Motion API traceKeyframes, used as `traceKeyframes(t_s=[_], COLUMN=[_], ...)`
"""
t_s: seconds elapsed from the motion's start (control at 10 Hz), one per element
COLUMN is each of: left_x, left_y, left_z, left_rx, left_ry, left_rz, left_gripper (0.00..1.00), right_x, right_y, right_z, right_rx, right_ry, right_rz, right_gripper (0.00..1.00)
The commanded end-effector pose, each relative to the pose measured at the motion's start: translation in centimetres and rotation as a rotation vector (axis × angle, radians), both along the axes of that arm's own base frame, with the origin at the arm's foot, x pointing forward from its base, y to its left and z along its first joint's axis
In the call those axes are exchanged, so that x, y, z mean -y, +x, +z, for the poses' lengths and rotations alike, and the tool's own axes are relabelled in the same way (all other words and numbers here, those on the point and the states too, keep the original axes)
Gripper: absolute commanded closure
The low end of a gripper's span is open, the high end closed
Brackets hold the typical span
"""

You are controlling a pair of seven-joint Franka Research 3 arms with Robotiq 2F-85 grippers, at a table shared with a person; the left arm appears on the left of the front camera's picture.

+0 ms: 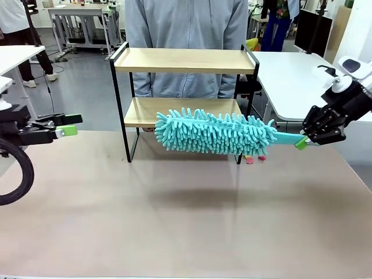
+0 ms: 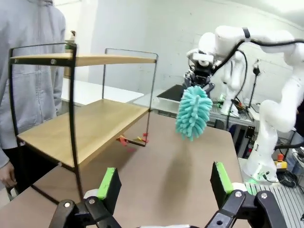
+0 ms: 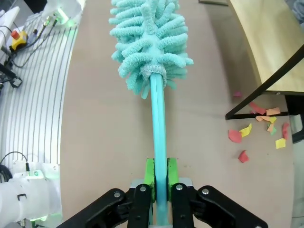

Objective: Clean the shelf.
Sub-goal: Hand the Duster back to the human.

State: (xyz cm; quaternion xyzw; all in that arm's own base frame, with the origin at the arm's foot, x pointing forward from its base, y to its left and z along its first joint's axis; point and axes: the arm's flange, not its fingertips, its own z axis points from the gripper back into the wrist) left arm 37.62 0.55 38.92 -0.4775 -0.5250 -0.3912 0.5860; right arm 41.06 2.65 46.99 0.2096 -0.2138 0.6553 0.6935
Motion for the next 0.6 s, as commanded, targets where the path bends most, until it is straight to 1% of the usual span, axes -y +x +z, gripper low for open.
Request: traceKeyframes(t_s=[0.0, 0.1, 0.2, 0.3, 0.4, 0.5], left_x=[4.0, 4.9, 6.1, 7.1, 8.1, 9.2], left_y=[0.6, 1.3, 2.1, 2.9, 3.5, 4.0], left_z=[-0.4, -0.4, -0.6, -0.9, -1.0, -0.9], left_rx=[0.078, 0.102, 0.095, 0.094, 0.060, 0.060], left_ry=[0.057, 0.046, 0.047, 0.030, -0.008, -0.009], left_rz=[-0.117, -0.155, -0.209, -0.238, -0.290, -0.299], left_gripper=[0.00, 0.00, 0.00, 0.00, 0.00, 0.00], right_x=[0.0, 0.0, 0.0, 0.0, 0.0, 0.0], right_y=[-0.1, -0.1, -0.1, -0.1, -0.1, -0.1], right_z=[-0.1, -0.1, -0.1, -0.1, -0.1, -0.1], right_rx=[0.005, 0.005, 0.005, 0.005, 0.005, 0.005], right_ry=[0.021, 0.021, 0.021, 0.021, 0.021, 0.021], right_rz=[0.004, 0.004, 0.004, 0.004, 0.004, 0.004], right_gripper=[0.87, 0.87, 0.87, 0.87, 0.87, 0.87])
